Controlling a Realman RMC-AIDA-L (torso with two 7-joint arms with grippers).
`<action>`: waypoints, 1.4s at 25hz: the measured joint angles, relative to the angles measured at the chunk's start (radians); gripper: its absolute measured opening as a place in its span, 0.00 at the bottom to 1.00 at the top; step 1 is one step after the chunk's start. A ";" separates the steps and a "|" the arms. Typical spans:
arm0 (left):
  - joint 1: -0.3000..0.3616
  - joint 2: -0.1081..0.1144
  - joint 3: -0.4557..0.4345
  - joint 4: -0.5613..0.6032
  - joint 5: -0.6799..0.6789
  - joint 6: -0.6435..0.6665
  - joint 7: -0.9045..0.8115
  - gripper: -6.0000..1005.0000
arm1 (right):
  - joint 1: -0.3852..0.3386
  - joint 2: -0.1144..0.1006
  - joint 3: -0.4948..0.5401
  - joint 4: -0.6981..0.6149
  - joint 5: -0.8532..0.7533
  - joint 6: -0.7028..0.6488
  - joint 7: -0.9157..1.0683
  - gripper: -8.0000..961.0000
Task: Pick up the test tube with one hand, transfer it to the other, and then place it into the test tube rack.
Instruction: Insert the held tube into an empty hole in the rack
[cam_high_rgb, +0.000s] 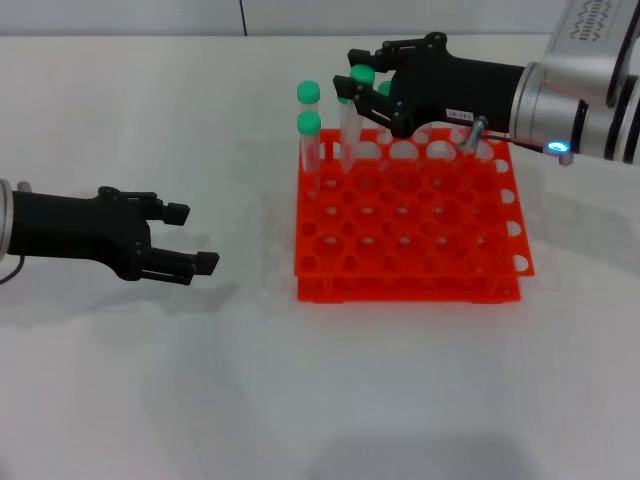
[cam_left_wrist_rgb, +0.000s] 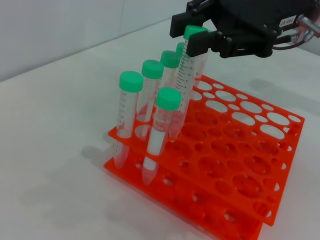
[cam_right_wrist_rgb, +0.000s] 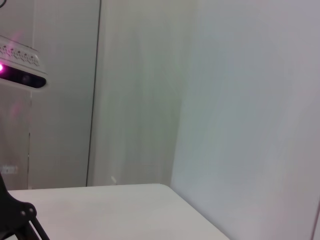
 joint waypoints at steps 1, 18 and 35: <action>-0.001 0.000 0.000 0.000 0.002 0.000 0.000 0.86 | 0.001 0.000 -0.005 0.000 0.004 0.002 -0.001 0.30; -0.002 -0.001 0.004 -0.007 0.005 0.005 -0.003 0.86 | 0.003 0.000 -0.025 0.000 0.019 0.012 -0.009 0.30; -0.005 -0.013 0.017 -0.009 0.005 0.018 0.001 0.86 | 0.000 0.000 -0.075 0.002 0.032 0.012 -0.011 0.29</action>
